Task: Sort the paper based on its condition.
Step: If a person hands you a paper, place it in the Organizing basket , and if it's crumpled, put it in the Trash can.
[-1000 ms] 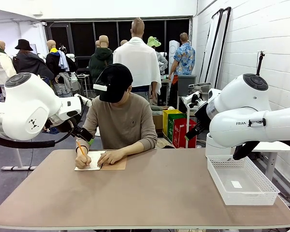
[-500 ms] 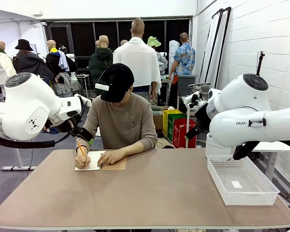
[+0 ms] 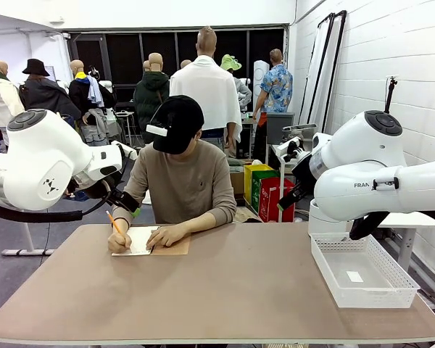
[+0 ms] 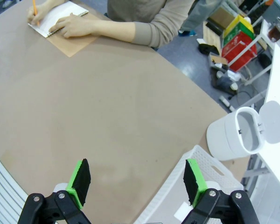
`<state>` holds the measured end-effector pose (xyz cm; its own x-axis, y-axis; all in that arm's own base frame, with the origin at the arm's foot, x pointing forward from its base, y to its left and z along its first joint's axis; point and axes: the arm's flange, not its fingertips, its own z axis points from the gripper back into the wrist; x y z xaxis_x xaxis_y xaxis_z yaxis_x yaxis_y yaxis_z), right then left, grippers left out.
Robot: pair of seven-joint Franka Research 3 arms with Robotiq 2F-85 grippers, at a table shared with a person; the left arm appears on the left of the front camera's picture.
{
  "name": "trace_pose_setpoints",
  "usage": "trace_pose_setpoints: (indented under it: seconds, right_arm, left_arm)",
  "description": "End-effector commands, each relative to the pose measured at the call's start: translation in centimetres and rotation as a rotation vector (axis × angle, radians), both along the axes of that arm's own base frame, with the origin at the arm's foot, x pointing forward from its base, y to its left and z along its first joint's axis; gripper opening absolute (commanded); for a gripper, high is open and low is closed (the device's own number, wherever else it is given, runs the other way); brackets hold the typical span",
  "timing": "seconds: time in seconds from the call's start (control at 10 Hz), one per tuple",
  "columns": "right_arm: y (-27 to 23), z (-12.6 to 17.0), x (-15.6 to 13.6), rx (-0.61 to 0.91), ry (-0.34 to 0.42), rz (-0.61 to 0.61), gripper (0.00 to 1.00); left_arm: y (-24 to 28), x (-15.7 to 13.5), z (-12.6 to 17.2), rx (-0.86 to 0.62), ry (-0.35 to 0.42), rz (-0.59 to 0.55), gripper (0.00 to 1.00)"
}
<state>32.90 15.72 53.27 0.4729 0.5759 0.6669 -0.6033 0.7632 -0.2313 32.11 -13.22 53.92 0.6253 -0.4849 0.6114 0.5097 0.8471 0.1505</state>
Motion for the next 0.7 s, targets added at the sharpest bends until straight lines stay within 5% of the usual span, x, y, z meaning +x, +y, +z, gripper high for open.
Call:
trace_pose_setpoints:
  seconds: [0.0,0.6]
  right_arm:
    - [-0.02,0.01,0.01,0.000,0.000,0.000,1.00]
    - [-0.02,0.01,0.01,0.000,0.000,0.000,1.00]
  left_arm:
    - [0.06,0.01,0.02,-0.002,0.000,0.001,1.00]
    - [0.06,0.01,0.02,-0.002,0.000,0.001,1.00]
